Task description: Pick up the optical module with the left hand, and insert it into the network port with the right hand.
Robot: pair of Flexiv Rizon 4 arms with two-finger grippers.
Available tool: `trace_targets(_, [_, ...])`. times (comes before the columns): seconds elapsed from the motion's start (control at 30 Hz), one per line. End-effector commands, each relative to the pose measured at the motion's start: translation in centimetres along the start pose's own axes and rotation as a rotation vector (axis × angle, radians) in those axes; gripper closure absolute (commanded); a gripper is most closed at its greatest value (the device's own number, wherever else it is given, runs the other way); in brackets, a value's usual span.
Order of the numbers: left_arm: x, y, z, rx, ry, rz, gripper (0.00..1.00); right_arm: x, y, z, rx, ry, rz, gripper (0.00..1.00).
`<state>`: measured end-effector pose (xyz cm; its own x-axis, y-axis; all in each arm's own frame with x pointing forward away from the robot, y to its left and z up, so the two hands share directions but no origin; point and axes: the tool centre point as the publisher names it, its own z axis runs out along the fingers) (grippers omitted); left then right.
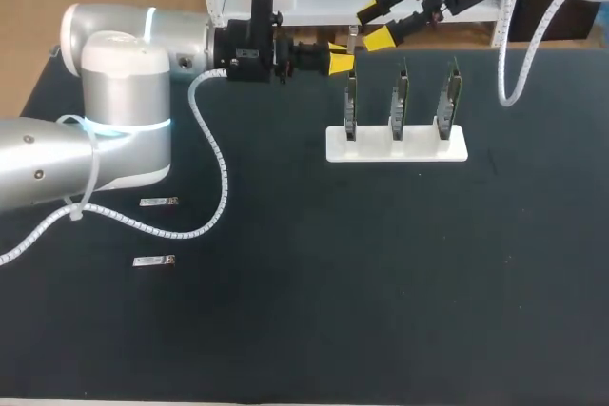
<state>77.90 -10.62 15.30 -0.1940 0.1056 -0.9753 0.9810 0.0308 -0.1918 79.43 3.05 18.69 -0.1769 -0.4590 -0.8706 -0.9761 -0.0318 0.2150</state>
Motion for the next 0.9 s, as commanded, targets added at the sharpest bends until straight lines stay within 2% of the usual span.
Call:
trace_targets(0.03, [0.1,-0.2,0.0,-0.006,-0.003,0.002,1.00,-0.2,0.4,0.5,0.006,-0.003,-0.003,0.00])
trace_targets(0.57, [0.1,-0.2,0.0,-0.006,-0.003,0.002,1.00,-0.6,0.8,1.5,-0.021,-0.001,-0.004,0.00])
trace_targets(0.9, [0.1,-0.2,0.0,-0.006,-0.003,0.002,1.00,-0.7,1.0,1.6,-0.008,-0.004,-0.003,0.00])
